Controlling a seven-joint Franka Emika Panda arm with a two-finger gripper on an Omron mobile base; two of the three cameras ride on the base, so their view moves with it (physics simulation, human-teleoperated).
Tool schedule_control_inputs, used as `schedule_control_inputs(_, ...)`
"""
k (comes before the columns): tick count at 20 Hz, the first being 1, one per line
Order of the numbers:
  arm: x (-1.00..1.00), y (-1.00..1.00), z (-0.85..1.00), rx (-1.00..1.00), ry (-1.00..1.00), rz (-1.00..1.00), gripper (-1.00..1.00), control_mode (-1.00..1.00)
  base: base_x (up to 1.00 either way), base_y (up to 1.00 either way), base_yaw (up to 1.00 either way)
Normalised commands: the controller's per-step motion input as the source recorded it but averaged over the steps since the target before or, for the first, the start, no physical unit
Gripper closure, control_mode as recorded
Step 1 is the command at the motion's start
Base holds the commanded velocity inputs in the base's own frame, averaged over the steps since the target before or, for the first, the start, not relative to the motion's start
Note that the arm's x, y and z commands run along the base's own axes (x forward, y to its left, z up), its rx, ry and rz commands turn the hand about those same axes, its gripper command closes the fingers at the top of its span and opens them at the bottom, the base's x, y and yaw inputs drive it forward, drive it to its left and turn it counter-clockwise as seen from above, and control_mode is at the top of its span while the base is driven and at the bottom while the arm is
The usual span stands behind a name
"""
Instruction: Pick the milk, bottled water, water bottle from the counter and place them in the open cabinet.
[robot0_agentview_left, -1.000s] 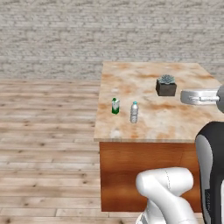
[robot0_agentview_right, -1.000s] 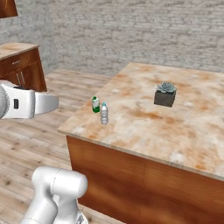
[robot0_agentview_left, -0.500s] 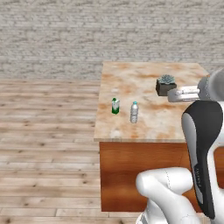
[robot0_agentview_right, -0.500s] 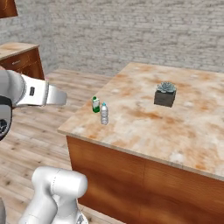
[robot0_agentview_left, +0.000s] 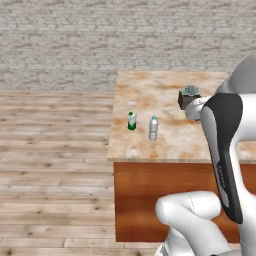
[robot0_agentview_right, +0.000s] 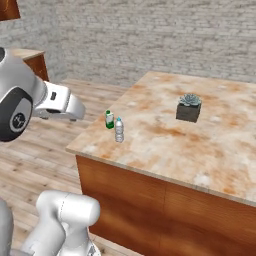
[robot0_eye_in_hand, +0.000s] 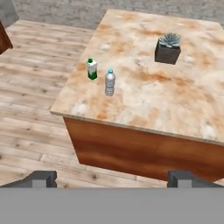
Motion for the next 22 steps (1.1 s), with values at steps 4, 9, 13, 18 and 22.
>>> schedule_control_inputs(4, 0.08, 0.00, -0.34, -0.01, 0.17, 0.00, -1.00, -1.00, 0.00, 0.00, 0.00)
schedule_control_inputs(9, 0.30, 0.00, -0.49, 0.00, -0.04, 0.04, -1.00, -1.00, 0.00, 0.00, 0.00)
schedule_control_inputs(13, 0.39, 0.00, -0.34, 0.00, -0.01, 0.03, -1.00, -1.00, 0.00, 0.00, 0.00)
schedule_control_inputs(18, 0.52, 0.00, -0.19, 0.01, 0.03, 0.02, -1.00, -1.00, 0.00, 0.00, 0.00)
schedule_control_inputs(22, 0.58, 0.00, -0.17, 0.02, 0.04, 0.01, -1.00, -1.00, 0.00, 0.00, 0.00)
